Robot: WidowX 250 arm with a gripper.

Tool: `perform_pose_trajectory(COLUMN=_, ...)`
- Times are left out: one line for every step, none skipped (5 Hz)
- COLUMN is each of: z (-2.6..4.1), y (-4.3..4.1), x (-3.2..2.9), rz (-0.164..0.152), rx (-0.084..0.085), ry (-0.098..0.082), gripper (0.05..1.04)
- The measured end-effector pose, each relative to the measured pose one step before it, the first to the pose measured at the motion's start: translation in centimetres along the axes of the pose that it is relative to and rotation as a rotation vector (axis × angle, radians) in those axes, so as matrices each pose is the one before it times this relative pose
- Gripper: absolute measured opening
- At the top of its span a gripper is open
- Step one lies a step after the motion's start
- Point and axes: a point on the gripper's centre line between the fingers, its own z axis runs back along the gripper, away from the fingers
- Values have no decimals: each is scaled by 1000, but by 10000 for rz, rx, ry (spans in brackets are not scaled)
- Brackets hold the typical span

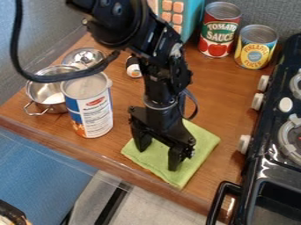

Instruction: Move the green cloth to the bottom right of the table

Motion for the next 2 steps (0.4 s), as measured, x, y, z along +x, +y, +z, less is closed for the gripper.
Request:
perform_pose_trajectory(z=1579, y=-259, x=1481, rz=-185, rx=-148, ry=-297, gripper=999)
perform_pose_trajectory(z=3721, y=-457, x=1073, rz=-217, rx=-225, ry=-861, gripper=999)
